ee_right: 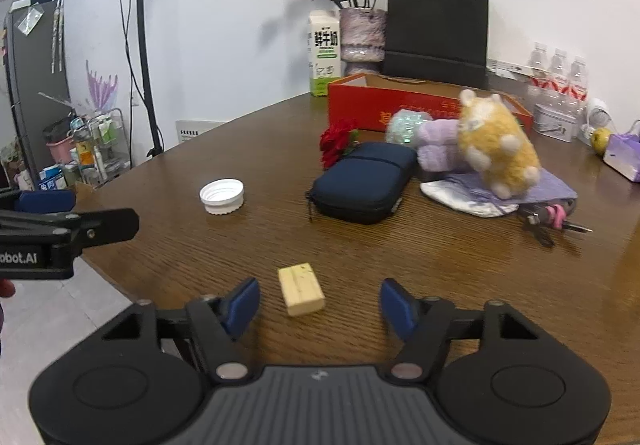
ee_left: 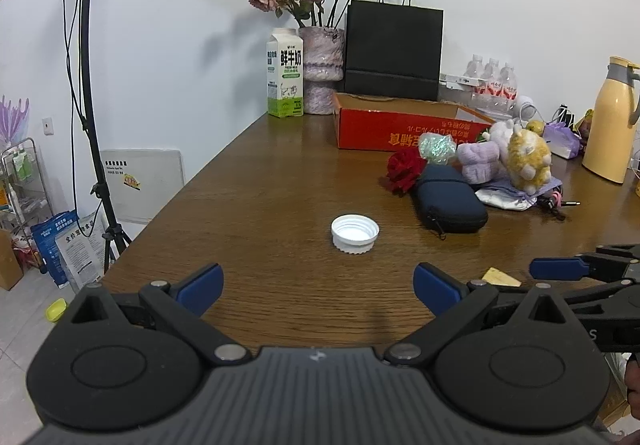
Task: Organize objects
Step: 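Reach the right tool to the beige sponge block and close on it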
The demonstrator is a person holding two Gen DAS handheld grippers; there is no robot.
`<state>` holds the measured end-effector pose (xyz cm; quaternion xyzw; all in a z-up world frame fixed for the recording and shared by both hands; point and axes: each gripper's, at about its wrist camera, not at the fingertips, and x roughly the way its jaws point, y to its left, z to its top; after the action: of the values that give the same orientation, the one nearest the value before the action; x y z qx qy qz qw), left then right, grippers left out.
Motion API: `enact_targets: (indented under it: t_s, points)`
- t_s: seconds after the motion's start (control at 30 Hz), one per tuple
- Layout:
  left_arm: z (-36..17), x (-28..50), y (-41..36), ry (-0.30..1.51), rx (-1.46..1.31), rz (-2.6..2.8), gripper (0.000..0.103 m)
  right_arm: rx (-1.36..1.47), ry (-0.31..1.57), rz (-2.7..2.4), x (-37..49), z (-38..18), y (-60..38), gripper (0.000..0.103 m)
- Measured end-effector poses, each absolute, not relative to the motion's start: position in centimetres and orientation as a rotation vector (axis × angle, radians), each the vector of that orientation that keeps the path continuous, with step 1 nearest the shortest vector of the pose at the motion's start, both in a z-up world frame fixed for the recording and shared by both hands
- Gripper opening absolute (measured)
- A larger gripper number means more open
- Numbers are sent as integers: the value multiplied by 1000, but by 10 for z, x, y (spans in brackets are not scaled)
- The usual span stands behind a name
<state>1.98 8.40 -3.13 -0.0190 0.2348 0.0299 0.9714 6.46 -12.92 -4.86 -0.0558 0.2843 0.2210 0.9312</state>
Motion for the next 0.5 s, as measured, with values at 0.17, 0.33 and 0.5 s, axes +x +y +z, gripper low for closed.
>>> enact_targets:
  t_s: [0.17, 0.33, 0.5]
  points:
    - [-38, 29, 88, 495, -48, 47, 103, -132, 573, 477, 69, -53, -123, 46]
    - [-41, 37, 90, 502, -47, 40, 103, -114, 580, 474, 78, -52, -125, 24]
    - [-43, 48, 88, 515, -39, 35, 103, -87, 586, 473, 86, -51, -133, 20]
